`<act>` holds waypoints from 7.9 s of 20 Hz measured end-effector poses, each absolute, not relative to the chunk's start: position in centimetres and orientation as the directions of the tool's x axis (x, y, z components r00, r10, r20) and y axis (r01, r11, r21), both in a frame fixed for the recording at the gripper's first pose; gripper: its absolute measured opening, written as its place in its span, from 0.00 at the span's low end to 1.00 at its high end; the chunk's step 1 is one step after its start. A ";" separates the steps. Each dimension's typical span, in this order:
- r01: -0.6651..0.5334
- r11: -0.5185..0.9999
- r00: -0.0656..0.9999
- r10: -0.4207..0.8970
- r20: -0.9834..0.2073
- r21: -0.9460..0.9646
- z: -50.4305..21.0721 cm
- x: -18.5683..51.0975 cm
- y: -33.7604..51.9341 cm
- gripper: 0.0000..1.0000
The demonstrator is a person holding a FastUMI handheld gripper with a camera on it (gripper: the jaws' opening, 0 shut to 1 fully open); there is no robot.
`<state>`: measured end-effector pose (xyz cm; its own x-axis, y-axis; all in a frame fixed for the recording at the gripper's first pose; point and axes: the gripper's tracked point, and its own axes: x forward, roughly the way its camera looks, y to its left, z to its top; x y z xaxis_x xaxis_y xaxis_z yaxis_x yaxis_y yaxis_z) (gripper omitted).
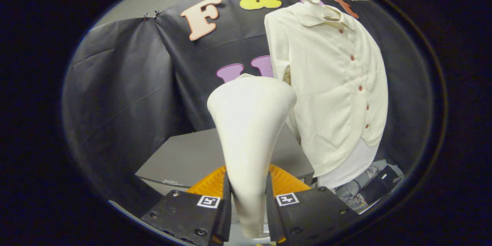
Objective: Iron the clothes twice with a garment steamer, once on the left side and once on the right side.
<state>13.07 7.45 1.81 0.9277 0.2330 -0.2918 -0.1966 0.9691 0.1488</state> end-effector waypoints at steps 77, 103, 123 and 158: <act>-0.161 0.950 0.829 0.276 -0.486 0.266 -17.2 27.5 -11.4 0.38; -0.195 0.964 0.876 0.254 -0.410 0.179 -2.0 30.3 -15.1 0.34; -0.193 0.981 0.961 0.193 -0.197 0.022 27.0 43.7 -28.5 0.34; -0.229 0.959 0.734 0.283 -0.617 0.167 -0.3 40.7 -29.5 0.35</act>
